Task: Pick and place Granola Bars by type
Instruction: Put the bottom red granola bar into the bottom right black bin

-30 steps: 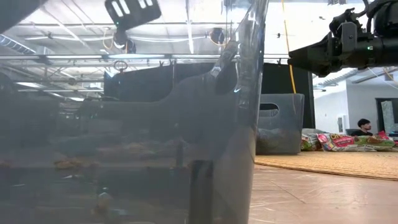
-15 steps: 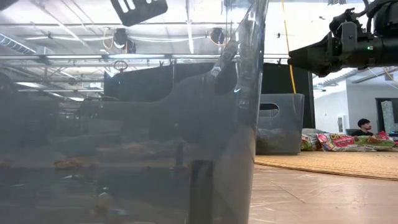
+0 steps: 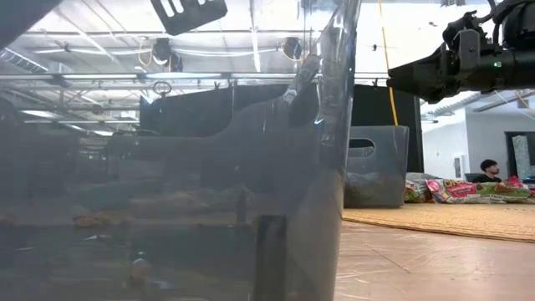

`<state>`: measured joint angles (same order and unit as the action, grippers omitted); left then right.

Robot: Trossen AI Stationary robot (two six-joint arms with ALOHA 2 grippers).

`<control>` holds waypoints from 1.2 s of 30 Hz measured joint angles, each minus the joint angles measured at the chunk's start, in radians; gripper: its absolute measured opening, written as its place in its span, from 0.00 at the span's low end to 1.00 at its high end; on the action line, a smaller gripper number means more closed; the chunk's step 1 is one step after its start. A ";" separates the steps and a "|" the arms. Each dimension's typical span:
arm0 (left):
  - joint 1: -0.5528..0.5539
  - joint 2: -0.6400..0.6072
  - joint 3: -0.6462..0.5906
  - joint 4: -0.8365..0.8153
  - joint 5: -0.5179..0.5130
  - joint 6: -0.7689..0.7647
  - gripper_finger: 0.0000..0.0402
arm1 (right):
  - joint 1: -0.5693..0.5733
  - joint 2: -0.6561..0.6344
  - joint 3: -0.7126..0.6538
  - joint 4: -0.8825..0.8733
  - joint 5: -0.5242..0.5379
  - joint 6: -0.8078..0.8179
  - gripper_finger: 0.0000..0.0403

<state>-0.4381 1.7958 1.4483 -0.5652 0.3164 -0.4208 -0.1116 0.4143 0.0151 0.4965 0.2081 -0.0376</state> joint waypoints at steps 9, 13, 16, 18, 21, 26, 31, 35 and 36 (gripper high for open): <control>-0.002 0.000 0.000 0.000 -0.004 0.019 0.15 | 0.000 0.000 0.000 0.000 0.000 0.000 0.57; -0.002 0.000 0.000 0.000 -0.004 0.019 0.22 | 0.000 0.000 0.000 0.000 0.000 0.000 0.57; 0.000 0.000 0.000 0.000 -0.004 0.031 0.26 | 0.000 0.000 0.000 0.000 0.000 0.000 0.57; 0.003 0.000 0.000 0.000 -0.004 0.053 0.27 | 0.000 0.000 0.000 0.000 0.000 0.000 0.57; 0.005 0.000 0.000 0.000 -0.004 0.076 0.28 | 0.000 0.000 0.000 0.000 0.000 0.000 0.57; 0.009 0.000 0.000 0.000 -0.004 0.128 0.28 | 0.000 0.000 0.000 0.000 0.000 0.000 0.57; 0.011 -0.002 0.000 -0.010 -0.004 0.159 0.28 | 0.000 0.000 0.000 0.000 0.000 0.000 0.57; 0.012 -0.002 0.000 -0.011 -0.016 0.165 0.28 | 0.000 0.000 0.000 0.000 0.000 0.000 0.57; 0.012 -0.002 0.000 -0.011 -0.027 0.165 0.28 | 0.000 0.000 0.000 0.000 0.000 0.000 0.57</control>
<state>-0.4263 1.7943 1.4479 -0.5762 0.2894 -0.2558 -0.1115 0.4143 0.0151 0.4965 0.2081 -0.0376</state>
